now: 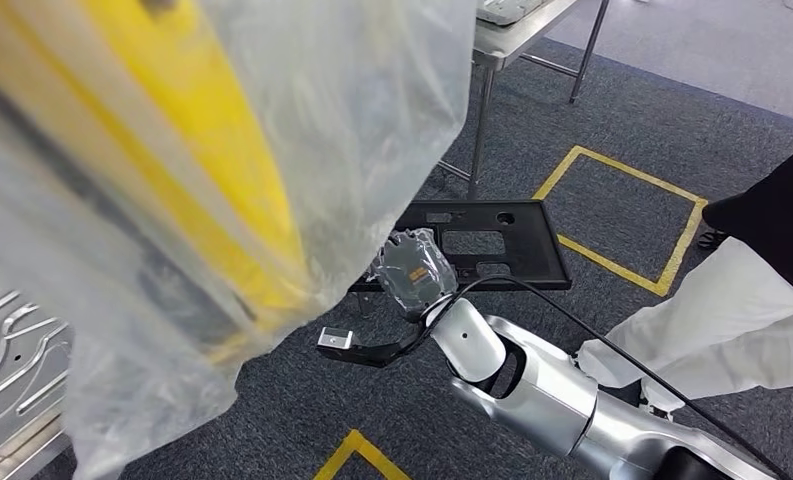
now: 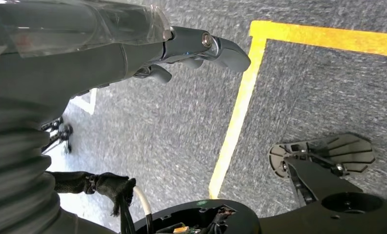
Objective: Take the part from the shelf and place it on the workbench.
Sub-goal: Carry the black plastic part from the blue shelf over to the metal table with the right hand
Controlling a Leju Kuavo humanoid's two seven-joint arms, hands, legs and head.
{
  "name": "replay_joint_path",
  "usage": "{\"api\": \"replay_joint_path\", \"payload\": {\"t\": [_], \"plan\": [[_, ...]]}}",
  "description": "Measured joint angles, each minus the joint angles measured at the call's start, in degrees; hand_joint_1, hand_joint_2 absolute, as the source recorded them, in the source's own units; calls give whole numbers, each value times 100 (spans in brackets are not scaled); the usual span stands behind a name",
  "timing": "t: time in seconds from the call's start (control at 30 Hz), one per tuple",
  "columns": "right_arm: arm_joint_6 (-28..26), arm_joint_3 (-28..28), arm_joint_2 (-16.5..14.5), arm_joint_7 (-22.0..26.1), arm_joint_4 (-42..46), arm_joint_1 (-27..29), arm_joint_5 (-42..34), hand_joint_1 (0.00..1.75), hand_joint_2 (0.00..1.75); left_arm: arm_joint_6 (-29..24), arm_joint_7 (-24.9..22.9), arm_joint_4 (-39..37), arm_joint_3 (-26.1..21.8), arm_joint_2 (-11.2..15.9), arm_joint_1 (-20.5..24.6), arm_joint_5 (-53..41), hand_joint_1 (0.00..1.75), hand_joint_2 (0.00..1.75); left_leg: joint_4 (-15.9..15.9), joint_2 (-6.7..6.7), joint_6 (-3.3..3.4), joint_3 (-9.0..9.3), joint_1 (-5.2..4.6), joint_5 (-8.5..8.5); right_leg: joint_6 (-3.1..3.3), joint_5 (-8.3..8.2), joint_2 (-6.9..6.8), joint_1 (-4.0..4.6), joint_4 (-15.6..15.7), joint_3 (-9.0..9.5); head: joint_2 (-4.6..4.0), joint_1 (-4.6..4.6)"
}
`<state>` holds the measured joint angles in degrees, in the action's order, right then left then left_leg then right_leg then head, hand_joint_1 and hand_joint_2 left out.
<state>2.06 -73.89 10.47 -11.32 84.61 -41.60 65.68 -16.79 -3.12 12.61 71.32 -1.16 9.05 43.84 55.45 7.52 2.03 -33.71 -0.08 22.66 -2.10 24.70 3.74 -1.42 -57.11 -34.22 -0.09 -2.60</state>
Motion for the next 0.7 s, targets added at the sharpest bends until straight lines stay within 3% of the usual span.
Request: {"api": "replay_joint_path", "payload": {"t": [0.07,0.13,0.2,0.27,0.3,0.33,0.37,0.43,0.5,0.57,0.63,0.7], "plan": [[4,-7,-10,6,0,-10,0,175,175,-17,-1,0,-1,-2,-15,-5,0,175,-1,56,-62,-24,17,3,64,-1,-120,23,15,11,0,2],[10,-7,-29,6,1,-28,3,175,175,-57,-1,0,-2,-3,-24,-11,0,175,180,-168,-126,-119,9,107,138,-6,-236,15,35,27,0,-10],[16,-8,-35,6,1,-36,11,175,175,-91,-1,0,-5,-1,-4,-14,0,175,816,-494,-180,-437,0,407,188,11,-358,16,43,47,0,-29],[23,-10,-30,9,1,-34,17,175,175,-101,-1,0,-10,5,14,-7,0,175,1564,-601,-213,-838,12,668,208,41,-500,28,41,68,0,-37],[26,-12,-29,11,0,-32,19,175,175,-101,-1,0,-12,7,14,-2,0,175,1712,-615,-218,-932,14,669,208,58,-570,30,40,82,0,-38],[27,-13,-31,13,0,-33,21,175,175,-101,-1,0,-13,9,11,2,0,175,1622,-630,-215,-903,13,565,202,77,-634,31,40,103,0,-38],[28,-14,-33,14,0,-35,22,175,175,-101,-1,0,-15,12,8,4,0,175,1299,-666,-201,-752,7,375,193,99,-698,33,41,134,0,-38],[28,-14,-37,13,0,-44,26,175,175,-102,-3,-2,-17,24,12,3,0,175,446,-893,-134,-330,-47,12,156,152,-816,51,43,205,0,-38],[30,-14,-38,13,0,-56,31,175,175,-103,-7,-5,-20,36,25,4,0,175,22,-1031,-52,-129,-110,-103,106,199,-913,73,47,251,0,-36],[36,-14,-49,15,1,-65,33,175,175,-99,-9,-7,-22,40,25,7,0,175,-6,-924,7,-126,-123,-90,50,232,-1007,85,67,290,0,-34],[49,-14,-61,26,1,-76,36,175,175,-96,-11,-6,-26,30,1,19,0,175,-52,-804,60,-78,-83,-102,-6,333,-875,76,-42,280,0,-27],[74,-21,-62,44,-1,-87,38,175,175,-93,-16,-5,-32,17,-10,33,0,175,-81,-692,114,-30,-39,-113,-36,619,-569,63,-608,15,0,-7]]}}
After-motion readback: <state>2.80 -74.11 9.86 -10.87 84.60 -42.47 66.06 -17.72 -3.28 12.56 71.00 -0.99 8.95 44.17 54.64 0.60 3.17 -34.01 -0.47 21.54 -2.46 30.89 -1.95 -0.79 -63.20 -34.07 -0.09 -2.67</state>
